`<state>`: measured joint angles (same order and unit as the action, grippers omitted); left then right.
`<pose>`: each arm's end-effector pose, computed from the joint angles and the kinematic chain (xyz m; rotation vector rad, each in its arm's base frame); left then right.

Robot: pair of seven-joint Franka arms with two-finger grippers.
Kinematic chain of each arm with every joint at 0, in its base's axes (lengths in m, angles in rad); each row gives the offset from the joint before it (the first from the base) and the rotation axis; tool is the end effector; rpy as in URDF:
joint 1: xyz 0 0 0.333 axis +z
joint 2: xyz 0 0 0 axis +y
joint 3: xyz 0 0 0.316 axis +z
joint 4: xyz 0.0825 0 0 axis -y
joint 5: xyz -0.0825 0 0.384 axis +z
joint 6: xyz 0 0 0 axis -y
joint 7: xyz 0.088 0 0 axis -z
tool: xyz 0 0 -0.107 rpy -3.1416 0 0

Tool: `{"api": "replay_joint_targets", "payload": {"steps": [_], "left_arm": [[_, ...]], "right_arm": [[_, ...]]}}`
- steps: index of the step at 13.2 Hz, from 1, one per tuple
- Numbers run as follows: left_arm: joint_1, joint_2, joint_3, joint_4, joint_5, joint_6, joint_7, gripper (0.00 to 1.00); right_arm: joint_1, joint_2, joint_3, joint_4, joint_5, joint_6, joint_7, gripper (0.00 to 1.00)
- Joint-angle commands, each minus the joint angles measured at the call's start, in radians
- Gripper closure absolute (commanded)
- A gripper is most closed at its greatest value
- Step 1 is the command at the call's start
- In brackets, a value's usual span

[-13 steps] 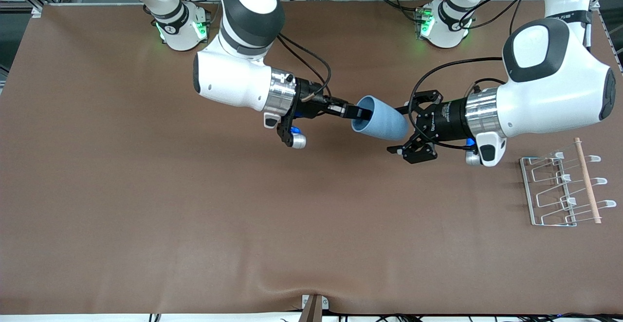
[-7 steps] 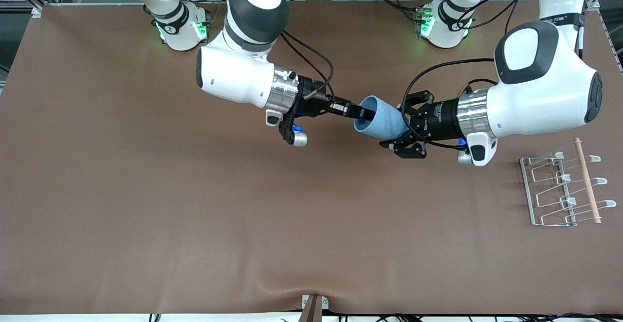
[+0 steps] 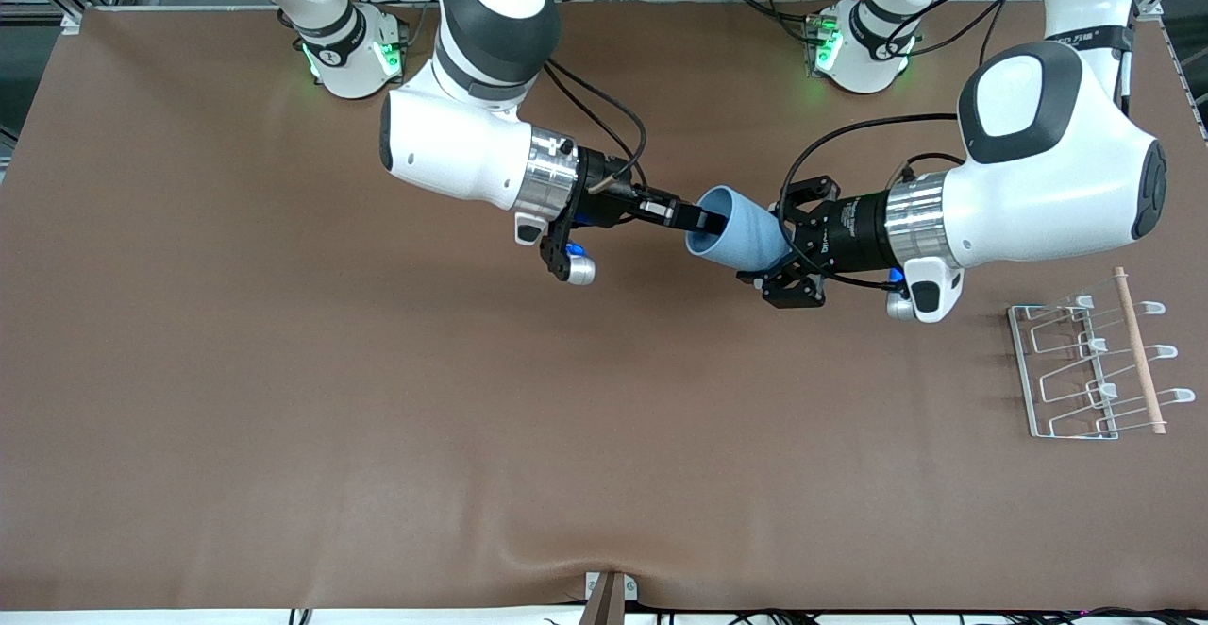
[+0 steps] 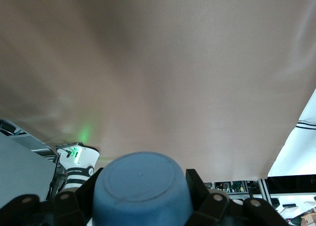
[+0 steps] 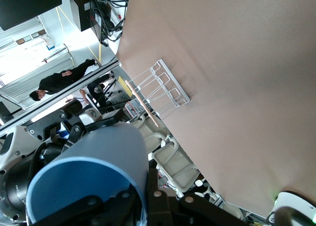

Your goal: Transfer cup to left arm and place on rack

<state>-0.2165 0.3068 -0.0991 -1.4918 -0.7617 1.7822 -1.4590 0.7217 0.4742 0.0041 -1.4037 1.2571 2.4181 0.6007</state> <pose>0.6101 -0.2527 0.5204 2.0092 1.5630 -0.8153 0.5510 0.4943 0.4957 -1.9109 0.6514 0.3207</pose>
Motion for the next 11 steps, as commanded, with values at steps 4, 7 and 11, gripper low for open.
{"api": "replay_joint_targets", "payload": {"steps": [4, 7, 11], "left_arm": [[0.011, -0.005, 0.004, 0.016, 0.025, 0.006, 0.02, 0.83], [0.013, -0.009, 0.002, 0.022, 0.128, -0.003, 0.042, 0.82], [0.017, -0.008, 0.009, 0.018, 0.24, -0.013, 0.19, 0.82]], "right_arm": [[0.013, -0.02, -0.012, -0.023, 0.004, -0.007, -0.035, 0.0], [-0.004, -0.043, -0.015, -0.024, 0.004, -0.014, -0.028, 0.0], [-0.037, -0.088, -0.016, -0.061, 0.002, -0.017, -0.028, 0.0]]}}
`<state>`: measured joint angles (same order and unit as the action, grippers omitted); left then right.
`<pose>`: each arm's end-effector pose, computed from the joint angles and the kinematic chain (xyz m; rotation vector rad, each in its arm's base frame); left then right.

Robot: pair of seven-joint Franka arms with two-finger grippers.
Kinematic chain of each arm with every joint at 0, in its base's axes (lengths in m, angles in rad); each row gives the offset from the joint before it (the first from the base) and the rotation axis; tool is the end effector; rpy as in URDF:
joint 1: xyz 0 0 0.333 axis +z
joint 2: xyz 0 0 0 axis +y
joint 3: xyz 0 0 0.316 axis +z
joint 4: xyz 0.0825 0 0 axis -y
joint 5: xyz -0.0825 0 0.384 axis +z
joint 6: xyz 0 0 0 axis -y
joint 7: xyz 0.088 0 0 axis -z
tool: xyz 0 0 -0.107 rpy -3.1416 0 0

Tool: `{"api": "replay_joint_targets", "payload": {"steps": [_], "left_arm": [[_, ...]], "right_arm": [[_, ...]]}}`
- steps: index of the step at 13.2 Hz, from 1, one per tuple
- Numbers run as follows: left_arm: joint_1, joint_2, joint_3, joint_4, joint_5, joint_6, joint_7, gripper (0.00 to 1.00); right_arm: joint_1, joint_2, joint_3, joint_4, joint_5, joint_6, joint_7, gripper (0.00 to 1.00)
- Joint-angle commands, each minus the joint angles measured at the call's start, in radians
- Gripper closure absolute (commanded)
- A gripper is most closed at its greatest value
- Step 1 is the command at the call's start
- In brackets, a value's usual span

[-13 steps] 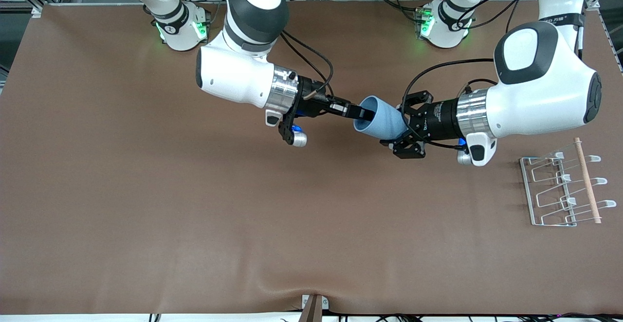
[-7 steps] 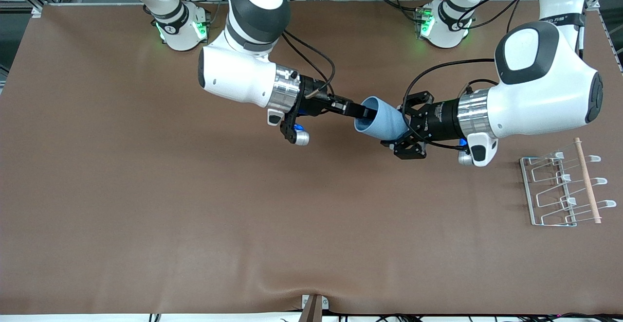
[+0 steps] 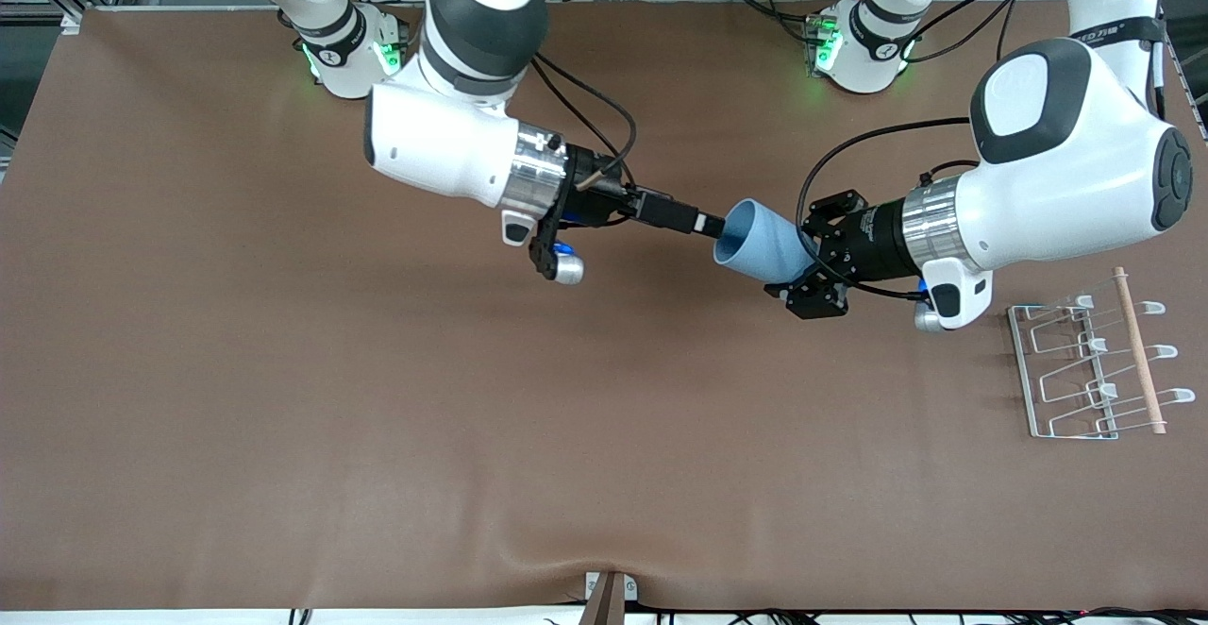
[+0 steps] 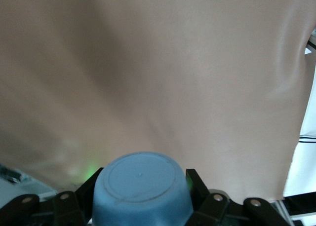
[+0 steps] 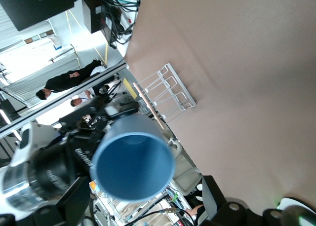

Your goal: Transfer cup to left arm and place on rack

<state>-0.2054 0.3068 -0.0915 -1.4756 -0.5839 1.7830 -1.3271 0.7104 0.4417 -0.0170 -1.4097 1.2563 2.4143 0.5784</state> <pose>0.6175 -0.2303 0.5184 2.2300 1.4624 -0.5953 0.5596 0.4751 0.5164 -1.8987 0.6355 0.2680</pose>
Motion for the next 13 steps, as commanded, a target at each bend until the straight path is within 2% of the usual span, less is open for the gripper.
{"api": "replay_joint_targets", "payload": {"steps": [1, 4, 8, 13], "left_arm": [[0.006, -0.008, 0.001, 0.001, 0.118, -0.029, 0.093, 0.82], [0.001, -0.008, 0.001, -0.006, 0.267, -0.04, 0.199, 0.82], [-0.011, -0.014, -0.008, -0.006, 0.494, -0.073, 0.317, 0.82], [0.033, -0.006, -0.002, -0.011, 0.711, -0.073, 0.555, 0.8]], "right_arm": [[-0.037, -0.066, 0.005, -0.07, 0.002, -0.014, -0.008, 0.0], [-0.08, -0.084, 0.005, -0.107, -0.029, -0.015, -0.009, 0.0], [-0.109, -0.1, 0.005, -0.159, -0.149, -0.02, -0.012, 0.0], [-0.206, -0.123, 0.005, -0.173, -0.435, -0.236, -0.012, 0.0]]}}
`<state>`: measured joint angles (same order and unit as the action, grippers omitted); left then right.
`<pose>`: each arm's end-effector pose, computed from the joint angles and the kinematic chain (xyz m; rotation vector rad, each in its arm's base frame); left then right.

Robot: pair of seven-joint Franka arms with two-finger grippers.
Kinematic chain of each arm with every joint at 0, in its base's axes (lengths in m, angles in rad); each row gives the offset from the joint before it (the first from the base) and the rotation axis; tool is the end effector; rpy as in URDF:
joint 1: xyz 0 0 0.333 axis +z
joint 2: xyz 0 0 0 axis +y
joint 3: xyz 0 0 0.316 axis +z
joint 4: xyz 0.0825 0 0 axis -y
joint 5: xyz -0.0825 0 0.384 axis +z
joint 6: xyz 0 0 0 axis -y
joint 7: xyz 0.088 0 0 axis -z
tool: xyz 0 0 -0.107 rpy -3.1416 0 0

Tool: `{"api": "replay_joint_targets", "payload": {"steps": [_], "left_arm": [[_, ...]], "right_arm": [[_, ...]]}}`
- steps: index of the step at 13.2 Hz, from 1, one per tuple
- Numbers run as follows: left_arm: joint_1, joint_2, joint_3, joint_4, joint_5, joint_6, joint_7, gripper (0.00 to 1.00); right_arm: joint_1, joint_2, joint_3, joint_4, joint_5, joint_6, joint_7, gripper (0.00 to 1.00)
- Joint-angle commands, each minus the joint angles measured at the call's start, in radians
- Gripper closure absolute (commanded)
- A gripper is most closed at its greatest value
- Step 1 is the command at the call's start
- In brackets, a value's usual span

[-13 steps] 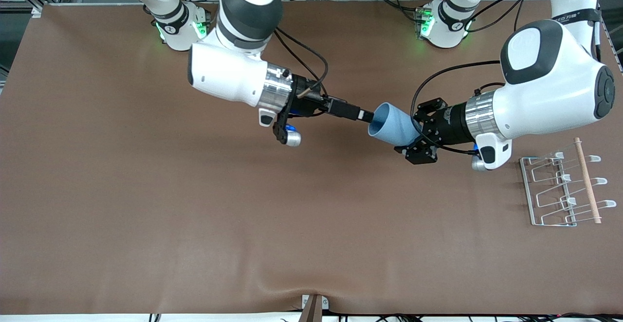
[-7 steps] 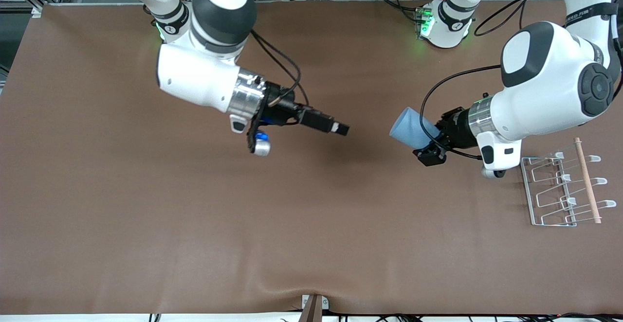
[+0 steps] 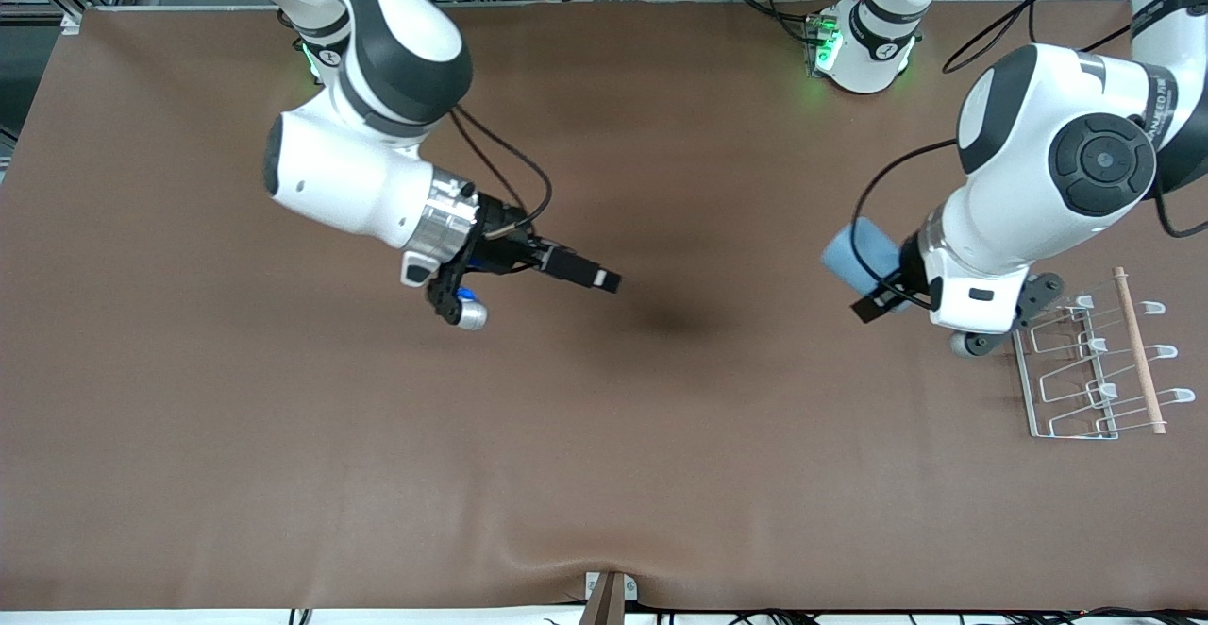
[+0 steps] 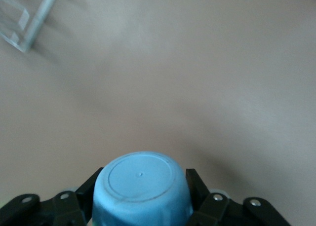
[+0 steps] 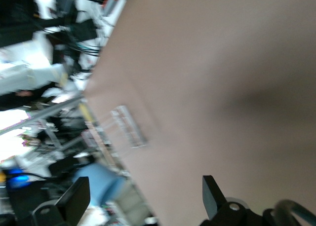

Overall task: Transfer cup to left arm and place on rack
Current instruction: 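Carry the cup to the rack while the right gripper returns to rest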

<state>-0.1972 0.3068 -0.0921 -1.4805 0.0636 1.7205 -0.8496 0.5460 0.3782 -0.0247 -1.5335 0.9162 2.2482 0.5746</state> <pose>0.6242 -0.1720 0.4955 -2.9601 -0.8386 0.0561 0.5988 0.3727 0.4839 -2.2215 0.5998 0.1775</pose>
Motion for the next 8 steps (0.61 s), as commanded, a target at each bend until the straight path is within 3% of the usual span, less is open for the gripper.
{"api": "replay_joint_targets", "payload": {"steps": [1, 4, 6, 8], "left_arm": [[0.038, -0.006, -0.001, -0.021, 0.085, -0.002, 0.093, 0.8], [0.045, -0.029, -0.003, -0.118, 0.247, 0.095, 0.101, 0.79], [0.073, -0.052, -0.003, -0.17, 0.284, 0.157, 0.121, 0.78], [0.106, -0.096, -0.004, -0.283, 0.379, 0.29, 0.123, 0.76]], "right_arm": [[-0.06, -0.062, 0.012, -0.048, -0.152, -0.114, -0.009, 0.0], [-0.11, -0.073, 0.012, -0.04, -0.301, -0.237, -0.012, 0.0], [-0.13, -0.085, 0.012, -0.04, -0.396, -0.277, -0.018, 0.0], [-0.167, -0.099, 0.012, -0.042, -0.467, -0.344, -0.109, 0.0]]}}
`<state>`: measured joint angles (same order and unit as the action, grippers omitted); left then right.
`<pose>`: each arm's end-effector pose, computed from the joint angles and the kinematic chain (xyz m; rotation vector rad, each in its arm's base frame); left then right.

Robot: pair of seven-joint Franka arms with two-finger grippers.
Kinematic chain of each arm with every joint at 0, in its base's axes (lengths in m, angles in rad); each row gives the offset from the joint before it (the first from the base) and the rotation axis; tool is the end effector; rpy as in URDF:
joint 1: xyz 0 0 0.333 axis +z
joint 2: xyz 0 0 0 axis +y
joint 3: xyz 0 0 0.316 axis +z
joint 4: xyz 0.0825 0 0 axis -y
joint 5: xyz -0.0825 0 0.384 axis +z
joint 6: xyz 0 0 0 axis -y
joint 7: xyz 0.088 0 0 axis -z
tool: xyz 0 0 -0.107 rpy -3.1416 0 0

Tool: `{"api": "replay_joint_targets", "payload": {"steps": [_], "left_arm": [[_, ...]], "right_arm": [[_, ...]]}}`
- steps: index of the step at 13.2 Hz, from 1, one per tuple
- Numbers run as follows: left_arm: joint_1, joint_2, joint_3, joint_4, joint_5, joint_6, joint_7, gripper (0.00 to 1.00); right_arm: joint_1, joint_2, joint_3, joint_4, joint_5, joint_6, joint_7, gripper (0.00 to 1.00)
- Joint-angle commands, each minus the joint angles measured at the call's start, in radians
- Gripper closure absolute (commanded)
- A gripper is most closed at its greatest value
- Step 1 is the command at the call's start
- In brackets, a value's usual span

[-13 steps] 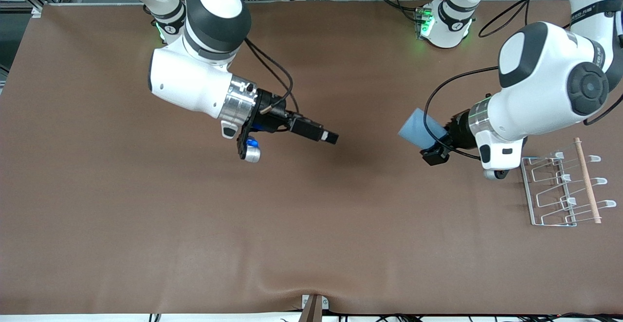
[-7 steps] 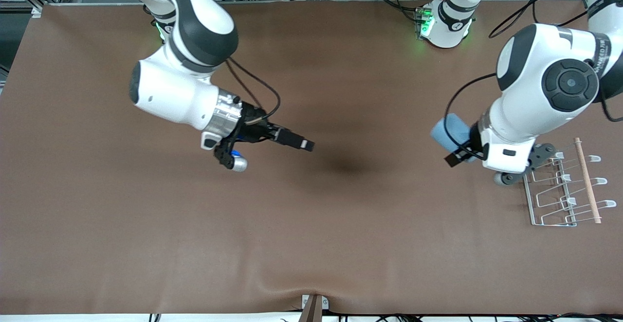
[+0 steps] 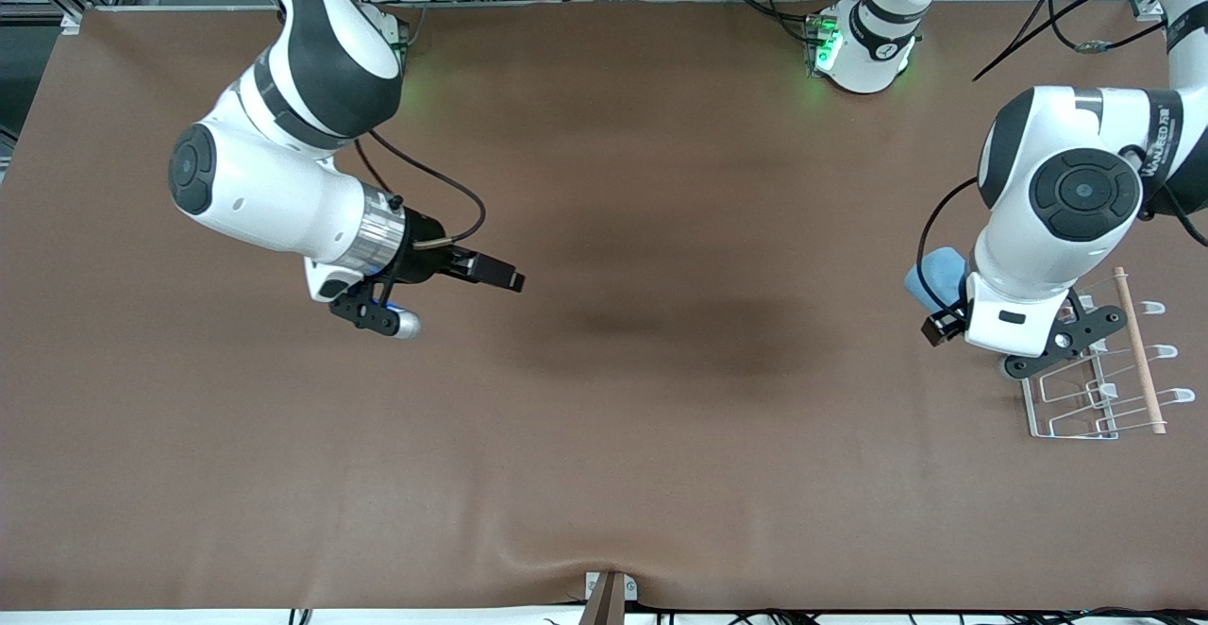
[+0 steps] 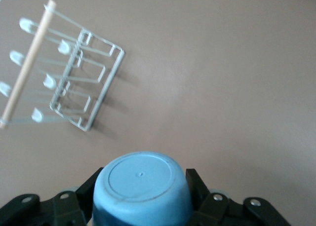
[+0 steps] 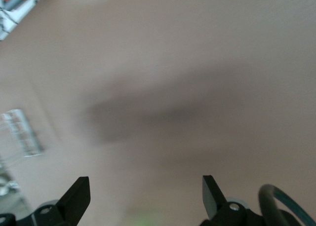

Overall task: Transfer cup to left arm and place on rack
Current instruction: 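Carry the cup to the rack while the right gripper returns to rest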

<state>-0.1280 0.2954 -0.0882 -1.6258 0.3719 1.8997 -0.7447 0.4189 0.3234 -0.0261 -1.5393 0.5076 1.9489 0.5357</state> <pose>0.6389 -0.1075 0.4528 -2.7798 -0.5741 -0.1906 0.6051 0.2883 0.4838 -2.6444 0.4150 0.1843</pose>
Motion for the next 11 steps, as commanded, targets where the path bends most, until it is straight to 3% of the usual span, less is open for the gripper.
{"api": "replay_joint_targets", "payload": {"steps": [1, 3, 6, 11], "left_arm": [[0.047, -0.12, -0.007, -0.22, 0.119, 0.207, 0.018, 0.74], [0.106, -0.165, -0.008, -0.343, 0.232, 0.358, 0.018, 0.76], [0.249, -0.245, -0.008, -0.486, 0.378, 0.577, 0.076, 0.83], [0.367, -0.35, -0.008, -0.548, 0.444, 0.692, 0.185, 0.83]], "right_arm": [[-0.063, -0.047, 0.014, -0.036, -0.069, -0.083, -0.113, 0.0], [-0.112, -0.07, 0.014, -0.038, -0.105, -0.155, -0.183, 0.0], [-0.146, -0.131, 0.014, -0.038, -0.298, -0.247, -0.229, 0.0], [-0.325, -0.22, 0.014, -0.036, -0.377, -0.376, -0.487, 0.0]]}}
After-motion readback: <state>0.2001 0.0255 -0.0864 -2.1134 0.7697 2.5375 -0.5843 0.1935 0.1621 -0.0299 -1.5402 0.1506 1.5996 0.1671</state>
